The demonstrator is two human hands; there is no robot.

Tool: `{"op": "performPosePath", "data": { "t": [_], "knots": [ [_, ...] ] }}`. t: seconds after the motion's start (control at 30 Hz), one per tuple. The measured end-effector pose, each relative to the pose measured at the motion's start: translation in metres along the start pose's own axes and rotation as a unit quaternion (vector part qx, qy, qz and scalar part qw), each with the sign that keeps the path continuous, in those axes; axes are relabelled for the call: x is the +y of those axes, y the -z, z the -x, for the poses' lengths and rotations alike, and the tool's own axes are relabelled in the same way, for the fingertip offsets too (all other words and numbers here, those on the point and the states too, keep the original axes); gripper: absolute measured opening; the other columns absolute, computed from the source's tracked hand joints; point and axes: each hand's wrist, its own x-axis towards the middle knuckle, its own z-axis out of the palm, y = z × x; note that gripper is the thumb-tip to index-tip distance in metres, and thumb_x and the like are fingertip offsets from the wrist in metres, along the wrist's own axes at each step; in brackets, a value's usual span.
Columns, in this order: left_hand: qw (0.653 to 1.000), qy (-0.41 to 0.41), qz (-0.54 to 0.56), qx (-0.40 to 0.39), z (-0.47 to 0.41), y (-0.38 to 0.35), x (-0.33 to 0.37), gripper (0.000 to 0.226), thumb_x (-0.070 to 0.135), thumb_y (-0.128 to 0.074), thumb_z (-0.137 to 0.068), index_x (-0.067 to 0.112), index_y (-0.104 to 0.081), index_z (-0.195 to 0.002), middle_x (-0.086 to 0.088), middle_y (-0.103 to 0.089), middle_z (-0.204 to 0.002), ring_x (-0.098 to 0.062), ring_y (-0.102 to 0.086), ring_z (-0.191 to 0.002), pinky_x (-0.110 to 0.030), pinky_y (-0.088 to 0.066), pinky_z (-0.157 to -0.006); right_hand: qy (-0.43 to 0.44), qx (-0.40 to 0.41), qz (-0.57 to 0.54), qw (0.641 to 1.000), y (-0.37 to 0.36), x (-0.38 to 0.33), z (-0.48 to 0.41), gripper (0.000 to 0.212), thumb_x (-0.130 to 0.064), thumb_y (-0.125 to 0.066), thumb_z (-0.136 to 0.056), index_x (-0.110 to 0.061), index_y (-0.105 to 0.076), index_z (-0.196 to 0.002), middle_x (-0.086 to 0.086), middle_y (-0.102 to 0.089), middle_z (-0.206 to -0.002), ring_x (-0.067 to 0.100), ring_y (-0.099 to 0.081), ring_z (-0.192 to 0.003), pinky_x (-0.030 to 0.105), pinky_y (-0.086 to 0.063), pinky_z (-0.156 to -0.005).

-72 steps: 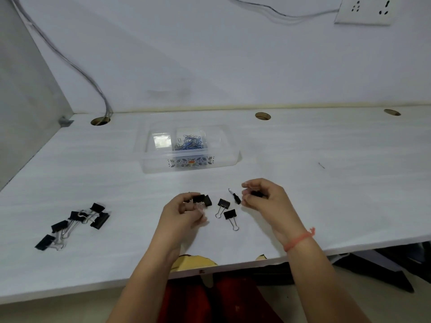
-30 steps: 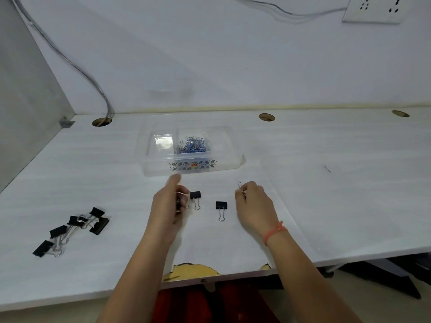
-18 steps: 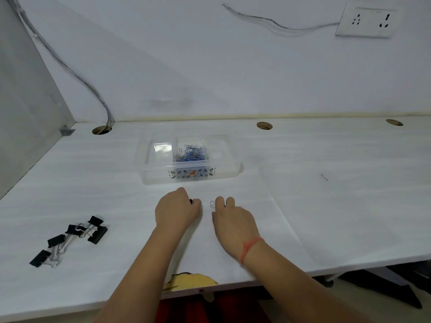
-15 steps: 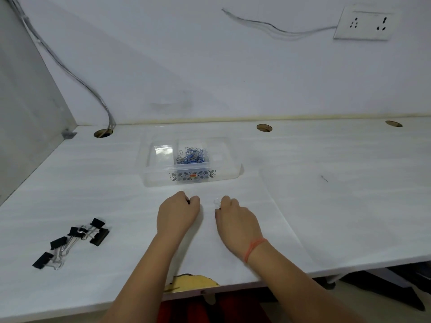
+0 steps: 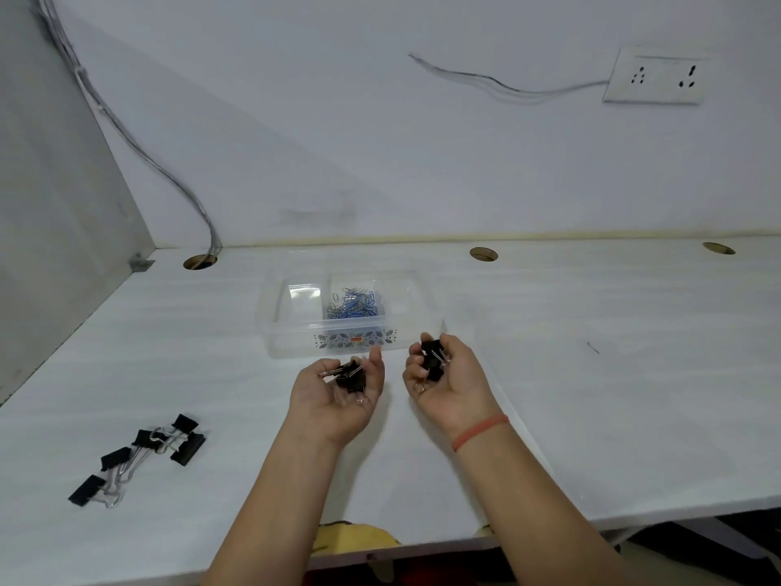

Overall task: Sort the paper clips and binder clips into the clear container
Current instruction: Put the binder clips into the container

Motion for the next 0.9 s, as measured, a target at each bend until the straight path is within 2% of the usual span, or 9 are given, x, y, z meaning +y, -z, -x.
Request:
{"op": "performPosePath", "data": {
  "t": [0.13,0.3,0.37,0.47,0.57,0.67,0.77,0.83,0.9],
  "knots": [
    [0.997,-0.069,-0.042,0.012,-0.009,-0.034,0.008,0.019,0.004,-0.040,-0.090,-0.001,-0.051,-0.075,-0.015,-0.057,-0.086,-0.028,-0.062,-0.077,-0.038,-0.060,-0.054,0.056,-0.005,0.024,0.998,-0.035,-0.024,-0.013,0.023,-0.020,-0.042,-0.093,-0.009,-0.053,-0.077,0.006,-0.049,-0.067,0.014,-0.042,-0.052,0.015,-0.035,-0.039],
    [0.985,-0.143,-0.094,0.041,-0.057,-0.095,0.029,0.016,0.002,-0.044,-0.092,0.000,-0.052,-0.078,-0.016,-0.049,-0.091,-0.025,-0.052,-0.075,-0.031,-0.056,-0.077,0.145,0.006,0.105,0.984,-0.086,-0.061,-0.045,0.023,-0.018,-0.041,-0.094,-0.013,-0.051,-0.075,0.002,-0.048,-0.067,0.013,-0.045,-0.057,0.022,-0.035,-0.053],
    [0.978,-0.160,-0.126,0.048,-0.083,-0.113,0.032,0.017,0.010,-0.047,-0.092,0.001,-0.053,-0.080,-0.014,-0.046,-0.092,-0.022,-0.048,-0.072,-0.027,-0.051,-0.086,0.172,0.024,0.174,0.969,-0.101,-0.070,-0.064,0.020,-0.013,-0.043,-0.093,-0.012,-0.049,-0.073,0.002,-0.045,-0.065,0.012,-0.043,-0.056,0.022,-0.037,-0.055],
    [0.964,-0.140,-0.216,0.059,-0.118,-0.123,0.032,0.045,0.041,-0.044,-0.093,-0.003,-0.055,-0.092,-0.017,-0.048,-0.098,-0.022,-0.050,-0.074,-0.029,-0.048,-0.087,0.174,0.055,0.303,0.935,-0.109,-0.072,-0.093,0.015,-0.011,-0.046,-0.090,-0.009,-0.050,-0.077,0.005,-0.046,-0.069,0.015,-0.043,-0.058,0.027,-0.038,-0.056],
    [0.915,-0.132,-0.372,0.082,-0.143,-0.123,0.031,0.067,0.057,-0.031,-0.092,-0.005,-0.055,-0.103,-0.022,-0.053,-0.114,-0.031,-0.054,-0.104,-0.037,-0.044,-0.093,0.131,0.074,0.431,0.890,-0.103,-0.069,-0.103,0.018,-0.019,-0.046,-0.092,-0.008,-0.052,-0.105,0.008,-0.050,-0.085,0.020,-0.048,-0.072,0.030,-0.039,-0.065],
    [0.866,-0.172,-0.461,0.086,-0.152,-0.120,0.025,0.062,0.054,-0.025,-0.096,0.002,-0.056,-0.109,-0.017,-0.051,-0.131,-0.027,-0.037,-0.135,-0.038,-0.026,-0.110,0.143,0.067,0.495,0.854,-0.093,-0.067,-0.106,0.027,-0.021,-0.040,-0.095,-0.014,-0.046,-0.120,0.004,-0.044,-0.108,0.018,-0.040,-0.099,0.030,-0.031,-0.085],
    [0.836,-0.241,-0.485,0.087,-0.149,-0.115,0.018,0.049,0.042,-0.028,-0.099,0.008,-0.059,-0.114,-0.012,-0.055,-0.129,-0.024,-0.046,-0.124,-0.036,-0.033,-0.103,0.191,0.061,0.460,0.865,-0.083,-0.064,-0.106,0.023,-0.015,-0.035,-0.094,-0.019,-0.050,-0.111,-0.002,-0.046,-0.102,0.012,-0.046,-0.089,0.019,-0.046,-0.084],
    [0.826,-0.284,-0.477,0.093,-0.140,-0.112,0.014,0.036,0.033,-0.033,-0.099,0.010,-0.062,-0.100,-0.010,-0.061,-0.116,-0.020,-0.055,-0.107,-0.033,-0.041,-0.096,0.227,0.062,0.430,0.872,-0.077,-0.063,-0.099,0.034,-0.010,-0.036,-0.093,-0.013,-0.052,-0.123,0.001,-0.055,-0.107,0.015,-0.054,-0.095,0.029,-0.048,-0.098],
    [0.814,-0.319,-0.476,0.097,-0.125,-0.111,0.010,0.026,0.023,-0.041,-0.096,0.011,-0.064,-0.091,-0.008,-0.065,-0.103,-0.020,-0.059,-0.096,-0.034,-0.047,-0.090,0.256,0.066,0.398,0.879,-0.074,-0.063,-0.085,0.035,-0.008,-0.039,-0.093,-0.010,-0.053,-0.125,0.001,-0.060,-0.099,0.015,-0.058,-0.095,0.033,-0.048,-0.097]
  ]
}}
